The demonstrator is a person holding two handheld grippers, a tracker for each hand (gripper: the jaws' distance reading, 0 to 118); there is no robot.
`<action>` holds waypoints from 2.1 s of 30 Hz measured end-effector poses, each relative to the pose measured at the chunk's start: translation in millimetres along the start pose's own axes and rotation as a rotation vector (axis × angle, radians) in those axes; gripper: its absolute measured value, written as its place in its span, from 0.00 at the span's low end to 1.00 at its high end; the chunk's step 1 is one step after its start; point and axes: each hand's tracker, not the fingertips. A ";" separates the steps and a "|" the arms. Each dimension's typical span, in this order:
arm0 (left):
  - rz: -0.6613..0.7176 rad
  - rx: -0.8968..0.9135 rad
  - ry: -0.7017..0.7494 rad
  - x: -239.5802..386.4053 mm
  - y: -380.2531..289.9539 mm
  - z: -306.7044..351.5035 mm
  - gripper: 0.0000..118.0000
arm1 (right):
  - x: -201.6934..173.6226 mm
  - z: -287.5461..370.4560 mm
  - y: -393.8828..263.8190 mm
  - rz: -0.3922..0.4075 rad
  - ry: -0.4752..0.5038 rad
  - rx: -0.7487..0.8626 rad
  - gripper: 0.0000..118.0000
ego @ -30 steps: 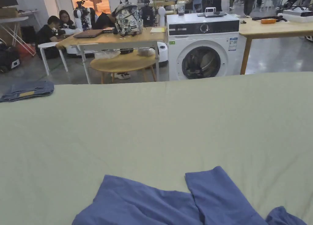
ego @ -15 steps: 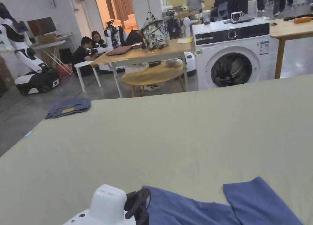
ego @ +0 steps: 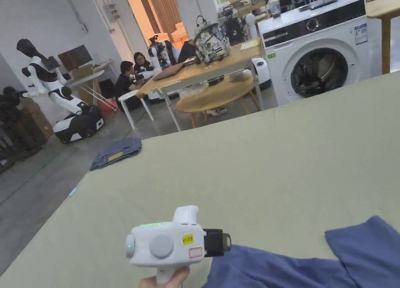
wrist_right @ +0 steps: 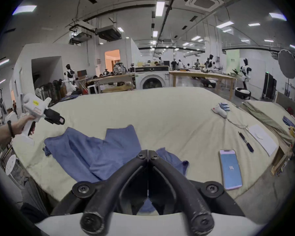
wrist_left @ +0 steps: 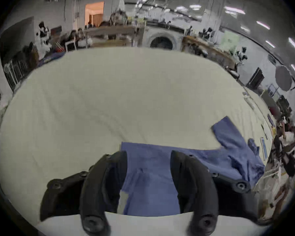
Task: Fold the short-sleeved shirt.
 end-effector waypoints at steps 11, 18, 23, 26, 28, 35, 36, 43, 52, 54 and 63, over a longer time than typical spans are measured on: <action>-0.058 -0.231 0.056 -0.8 10.0 -94.0 0.00 | 52.6 19.9 -43.5 -0.122 -0.183 -0.114 0.00; -0.240 -0.289 0.152 21.3 11.4 -100.9 0.00 | 49.0 14.5 -59.7 -0.288 -0.213 -0.288 0.50; -0.237 -0.278 0.166 25.9 6.5 -93.2 0.00 | 46.1 -12.9 -83.1 -0.490 -0.094 -0.368 0.50; -0.226 -0.276 0.159 25.7 4.4 -91.2 0.00 | 39.8 -28.6 -90.1 -0.561 -0.029 -0.369 0.42; -0.213 -0.279 0.145 27.4 2.4 -86.3 0.00 | 38.4 -41.7 -94.1 -0.587 -0.019 -0.385 0.20; -0.133 -0.233 0.092 18.1 -3.1 -76.2 0.00 | 36.6 -56.9 -103.8 -0.617 -0.005 -0.355 0.04; -0.134 -0.186 0.069 16.7 -7.0 -67.9 0.00 | 35.7 -51.5 -99.5 -0.608 -0.004 -0.345 0.04; -0.054 0.262 -0.063 -7.7 -3.9 75.6 0.00 | 23.7 -23.2 -19.2 -0.351 0.093 -0.155 0.04; -0.104 0.671 0.020 -13.9 -0.3 282.3 0.00 | 16.4 -46.2 122.9 -0.188 0.189 0.064 0.04; -0.085 0.722 0.014 -13.6 4.9 306.7 0.00 | 12.9 -56.0 158.0 -0.161 0.214 0.120 0.04; -0.075 0.908 0.077 -22.7 73.2 348.1 0.00 | -10.2 -88.1 306.2 -0.099 0.249 0.228 0.04</action>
